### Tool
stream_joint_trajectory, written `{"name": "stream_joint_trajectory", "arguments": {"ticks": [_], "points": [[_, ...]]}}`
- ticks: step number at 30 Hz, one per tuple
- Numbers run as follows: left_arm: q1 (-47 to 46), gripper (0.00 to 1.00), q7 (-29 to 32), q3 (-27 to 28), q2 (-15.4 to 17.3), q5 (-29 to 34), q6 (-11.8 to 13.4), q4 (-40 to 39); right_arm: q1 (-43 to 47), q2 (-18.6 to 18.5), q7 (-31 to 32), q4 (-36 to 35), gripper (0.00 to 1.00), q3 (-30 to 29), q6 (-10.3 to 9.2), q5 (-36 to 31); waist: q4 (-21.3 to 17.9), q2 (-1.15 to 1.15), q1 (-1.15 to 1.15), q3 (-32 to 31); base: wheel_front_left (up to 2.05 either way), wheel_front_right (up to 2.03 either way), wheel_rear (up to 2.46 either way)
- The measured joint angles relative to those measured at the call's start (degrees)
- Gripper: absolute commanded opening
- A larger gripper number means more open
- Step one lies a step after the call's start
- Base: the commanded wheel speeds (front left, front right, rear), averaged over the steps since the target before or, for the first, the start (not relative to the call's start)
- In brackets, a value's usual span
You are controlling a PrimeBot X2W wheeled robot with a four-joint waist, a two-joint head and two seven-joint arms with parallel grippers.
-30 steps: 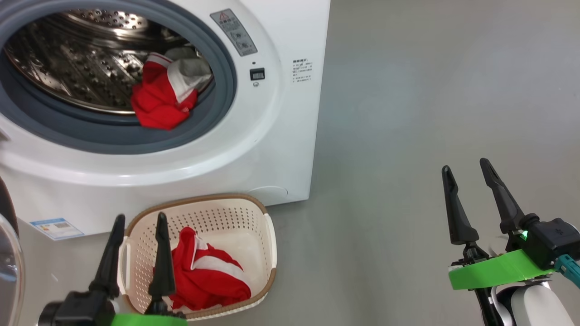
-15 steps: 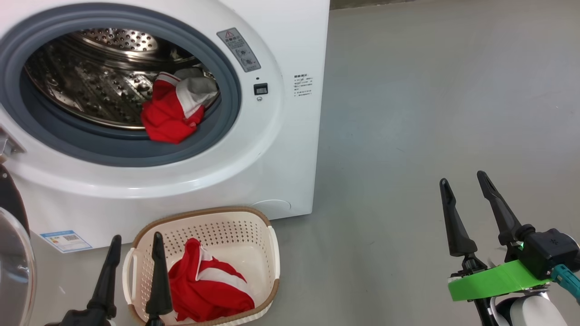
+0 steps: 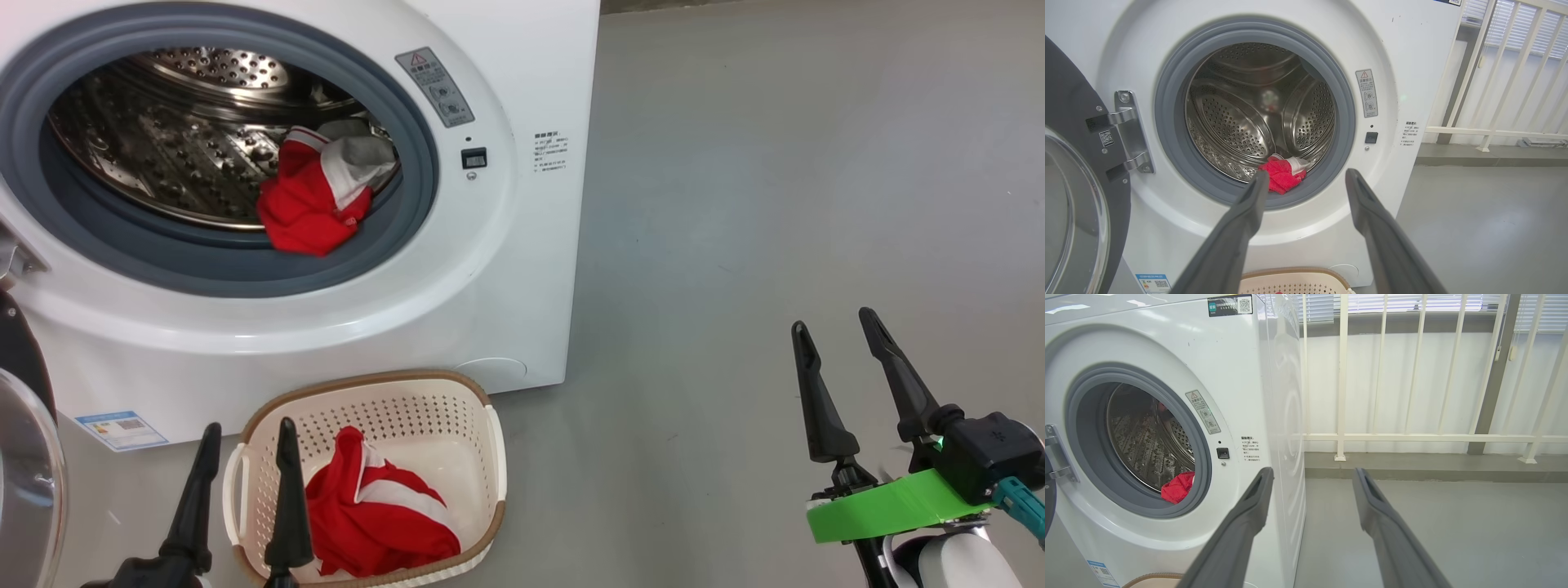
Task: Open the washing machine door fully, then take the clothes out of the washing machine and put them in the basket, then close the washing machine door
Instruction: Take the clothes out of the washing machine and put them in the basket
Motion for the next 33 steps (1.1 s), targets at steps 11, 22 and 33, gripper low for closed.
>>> {"name": "stream_joint_trajectory", "arguments": {"ticks": [11,22,33], "points": [[-0.2,1.00,0.0,-0.9,0.0,-0.9,0.0,-0.9,0.0,0.0,0.0,-0.5,1.00,0.1,0.00,0.0,0.6,0.00,0.00,2.4,0.00,0.00,0.00],[-5.7,1.00,-0.1,-2.4,0.0,-1.0,0.8,-0.9,-0.4,0.0,0.0,-1.4,1.00,0.4,0.00,-0.5,1.4,0.00,0.00,7.9,0.00,0.00,0.00],[-16.4,1.00,-0.3,-1.9,0.1,-1.2,0.1,3.4,-3.0,0.0,0.0,-1.9,1.00,0.8,0.00,-0.5,1.4,0.00,0.00,13.8,0.00,0.00,0.00]]}}
